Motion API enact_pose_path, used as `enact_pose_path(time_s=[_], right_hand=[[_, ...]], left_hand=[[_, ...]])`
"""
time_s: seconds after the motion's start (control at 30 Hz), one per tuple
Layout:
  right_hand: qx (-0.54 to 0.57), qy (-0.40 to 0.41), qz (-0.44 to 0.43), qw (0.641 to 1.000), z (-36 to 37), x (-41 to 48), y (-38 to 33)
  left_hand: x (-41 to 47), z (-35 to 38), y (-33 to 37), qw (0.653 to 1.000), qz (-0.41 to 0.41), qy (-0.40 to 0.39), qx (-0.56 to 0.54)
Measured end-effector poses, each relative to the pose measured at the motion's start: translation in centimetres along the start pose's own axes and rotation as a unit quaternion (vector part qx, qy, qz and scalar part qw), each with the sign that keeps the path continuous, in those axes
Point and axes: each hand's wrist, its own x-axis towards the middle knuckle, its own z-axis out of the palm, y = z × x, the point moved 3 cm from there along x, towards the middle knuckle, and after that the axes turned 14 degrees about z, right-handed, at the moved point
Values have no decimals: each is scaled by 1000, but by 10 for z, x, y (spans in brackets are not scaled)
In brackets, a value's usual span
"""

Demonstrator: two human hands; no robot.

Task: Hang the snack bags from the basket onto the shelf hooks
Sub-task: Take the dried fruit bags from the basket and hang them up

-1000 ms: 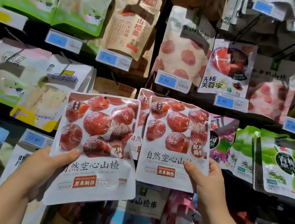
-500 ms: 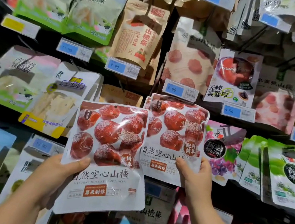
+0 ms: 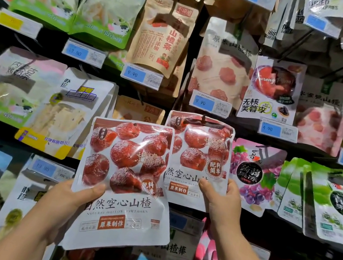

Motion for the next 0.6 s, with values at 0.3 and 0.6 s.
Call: enact_pose_path(time_s=[0.3,0.6], right_hand=[[-32,14,32,999,15,11,2],[-90,56,68,992,28,25,10]], left_hand=[[7,-1,-5,1000,6,0,-13],[12,-2,-10,1000,10,3,-18]])
